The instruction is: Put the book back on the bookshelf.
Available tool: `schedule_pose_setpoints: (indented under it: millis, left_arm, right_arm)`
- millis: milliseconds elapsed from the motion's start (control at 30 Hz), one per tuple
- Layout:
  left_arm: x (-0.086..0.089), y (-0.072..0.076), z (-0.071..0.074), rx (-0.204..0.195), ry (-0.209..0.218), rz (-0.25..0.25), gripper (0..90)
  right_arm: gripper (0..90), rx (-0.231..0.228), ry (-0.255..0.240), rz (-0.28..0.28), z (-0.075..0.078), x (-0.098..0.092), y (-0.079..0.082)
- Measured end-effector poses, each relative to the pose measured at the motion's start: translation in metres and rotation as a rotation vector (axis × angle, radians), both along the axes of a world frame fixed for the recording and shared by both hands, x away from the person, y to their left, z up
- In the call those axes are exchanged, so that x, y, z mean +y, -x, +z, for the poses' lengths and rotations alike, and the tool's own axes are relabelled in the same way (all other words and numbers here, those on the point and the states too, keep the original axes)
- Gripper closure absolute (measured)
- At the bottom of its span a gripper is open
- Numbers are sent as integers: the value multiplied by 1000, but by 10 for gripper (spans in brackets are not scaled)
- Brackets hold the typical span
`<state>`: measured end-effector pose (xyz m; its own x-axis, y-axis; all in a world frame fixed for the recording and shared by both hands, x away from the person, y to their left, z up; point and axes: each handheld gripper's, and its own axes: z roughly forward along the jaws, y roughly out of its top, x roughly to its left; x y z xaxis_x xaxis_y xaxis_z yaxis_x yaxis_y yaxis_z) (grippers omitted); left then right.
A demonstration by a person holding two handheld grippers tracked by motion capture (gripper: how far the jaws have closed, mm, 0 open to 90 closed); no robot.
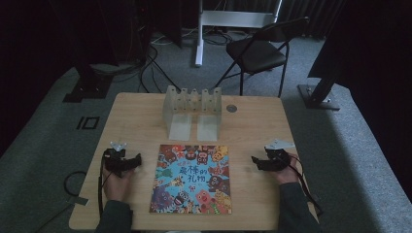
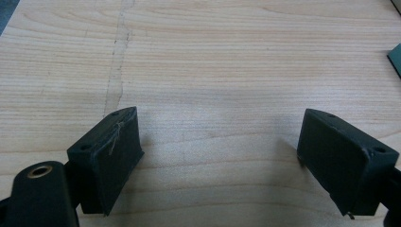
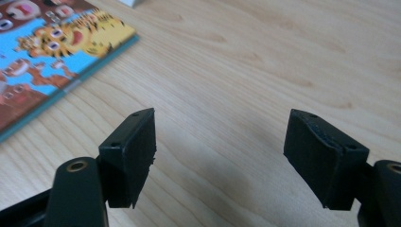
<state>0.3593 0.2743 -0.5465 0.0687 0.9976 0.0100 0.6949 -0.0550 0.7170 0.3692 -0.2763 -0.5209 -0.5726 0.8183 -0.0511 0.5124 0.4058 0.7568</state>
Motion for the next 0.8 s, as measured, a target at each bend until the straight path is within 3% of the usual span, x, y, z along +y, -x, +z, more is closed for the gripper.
schedule_pose_setpoints:
  millis: [200,367,533,800]
  left_arm:
    - [0,0,0,0,0,1,143]
    - [0,0,0,-1,0,2,143]
    - [0,0,0,0,0,1,143]
    - [0,0,0,-1,0,1,143]
  right_arm:
    - [252,-25,14,15,12,4,2]
    - [252,-39,-13,17,20,3,3]
    - [242,-62,-59,58,37,7,6]
    - [238,-80,-46,88,43,21,5]
